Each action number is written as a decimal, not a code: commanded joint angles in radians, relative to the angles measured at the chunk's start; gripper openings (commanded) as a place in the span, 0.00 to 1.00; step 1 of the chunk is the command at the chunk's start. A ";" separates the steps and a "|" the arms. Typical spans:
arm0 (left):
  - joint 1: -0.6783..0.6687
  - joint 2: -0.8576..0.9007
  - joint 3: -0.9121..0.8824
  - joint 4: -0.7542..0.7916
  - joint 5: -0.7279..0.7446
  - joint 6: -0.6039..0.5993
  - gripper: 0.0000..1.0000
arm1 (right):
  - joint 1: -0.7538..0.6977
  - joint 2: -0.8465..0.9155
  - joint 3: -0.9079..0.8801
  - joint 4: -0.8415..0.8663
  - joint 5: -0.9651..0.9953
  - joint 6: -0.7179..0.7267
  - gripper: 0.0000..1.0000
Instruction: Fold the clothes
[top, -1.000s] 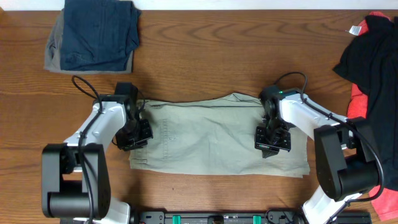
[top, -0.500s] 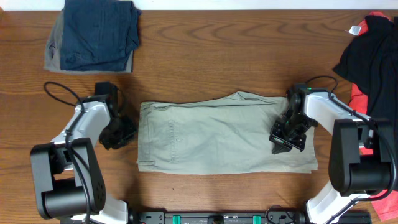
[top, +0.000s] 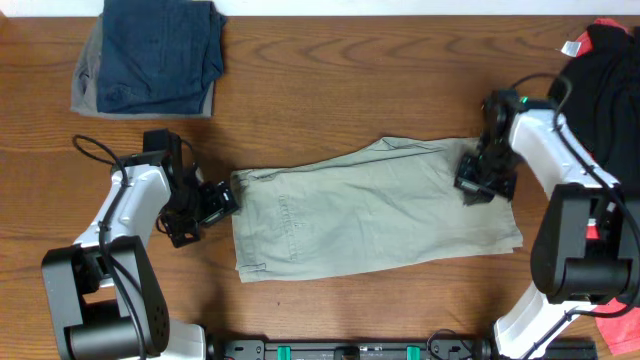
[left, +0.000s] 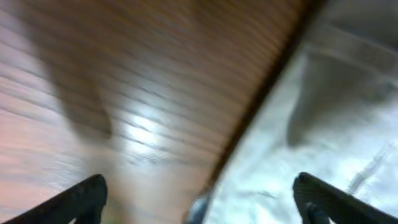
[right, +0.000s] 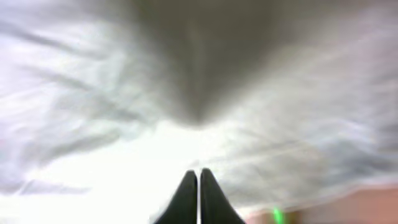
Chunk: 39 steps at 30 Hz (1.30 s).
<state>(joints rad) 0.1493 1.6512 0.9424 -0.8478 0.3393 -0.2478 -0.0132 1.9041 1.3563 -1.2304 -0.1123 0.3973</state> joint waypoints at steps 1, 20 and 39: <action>0.002 -0.011 0.006 -0.007 0.080 0.071 0.98 | -0.006 -0.003 0.122 -0.058 0.026 -0.040 0.09; 0.002 -0.003 -0.058 0.096 0.225 0.117 0.98 | -0.001 -0.002 0.196 -0.079 0.027 -0.055 0.99; 0.000 -0.003 -0.188 0.182 0.286 0.169 0.98 | 0.000 -0.002 0.196 -0.071 0.027 -0.054 0.99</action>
<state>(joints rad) 0.1497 1.6264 0.8001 -0.6685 0.6018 -0.1135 -0.0135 1.9038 1.5391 -1.3048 -0.0956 0.3546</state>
